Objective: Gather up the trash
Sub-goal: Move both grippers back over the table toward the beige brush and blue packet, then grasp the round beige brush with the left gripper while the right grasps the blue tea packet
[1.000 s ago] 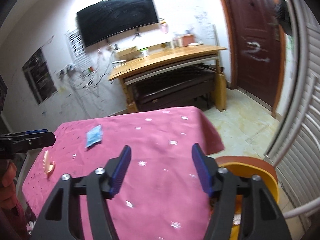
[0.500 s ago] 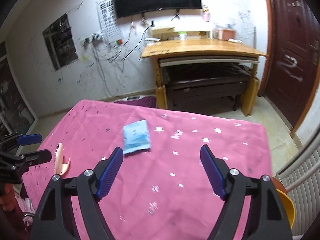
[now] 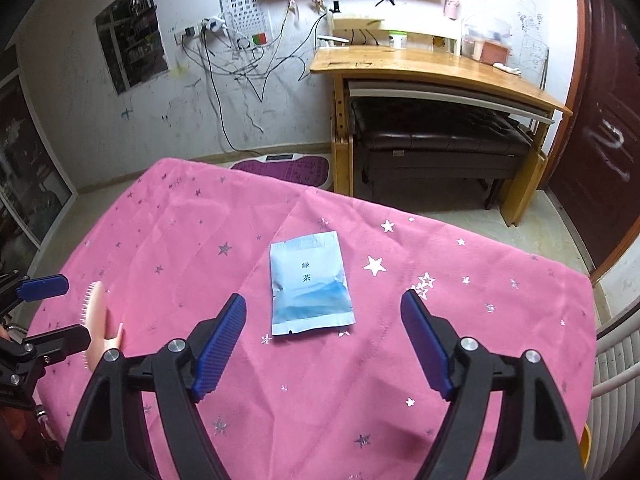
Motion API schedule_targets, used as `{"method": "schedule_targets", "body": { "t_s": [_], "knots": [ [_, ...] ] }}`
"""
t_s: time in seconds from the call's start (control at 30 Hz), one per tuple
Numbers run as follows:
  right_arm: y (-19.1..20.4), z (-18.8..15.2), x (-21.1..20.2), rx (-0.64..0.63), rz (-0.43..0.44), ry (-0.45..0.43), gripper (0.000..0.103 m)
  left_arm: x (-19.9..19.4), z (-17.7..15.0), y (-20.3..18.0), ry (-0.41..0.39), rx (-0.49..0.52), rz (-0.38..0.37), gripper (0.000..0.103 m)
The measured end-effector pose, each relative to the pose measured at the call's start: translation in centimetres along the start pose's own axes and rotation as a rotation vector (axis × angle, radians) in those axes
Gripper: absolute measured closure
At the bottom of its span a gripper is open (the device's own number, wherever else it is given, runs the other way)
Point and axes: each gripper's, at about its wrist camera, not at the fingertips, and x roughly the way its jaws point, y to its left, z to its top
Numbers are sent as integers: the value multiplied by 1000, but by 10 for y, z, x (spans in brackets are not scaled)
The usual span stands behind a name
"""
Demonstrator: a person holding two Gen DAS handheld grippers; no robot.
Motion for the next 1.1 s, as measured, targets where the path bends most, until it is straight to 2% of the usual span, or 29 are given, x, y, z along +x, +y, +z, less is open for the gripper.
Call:
{"method": "schedule_targets", "body": {
  "t_s": [0.3, 0.63, 0.9, 1.07, 1.1],
  "knots": [
    [2, 6, 21, -2, 16, 27, 29, 15, 1, 4, 10, 15, 31, 21],
    [15, 16, 43, -31, 9, 50, 29, 27, -1, 4, 18, 22, 23, 21],
    [14, 18, 55, -37, -34, 65, 29, 39, -6, -2, 33, 43, 6, 41],
    [11, 19, 58, -28, -58, 59, 30, 37, -8, -5, 5, 55, 38, 52],
    [14, 19, 58, -30, -62, 55, 33, 36, -9, -5, -1, 54, 43, 53]
  ]
}}
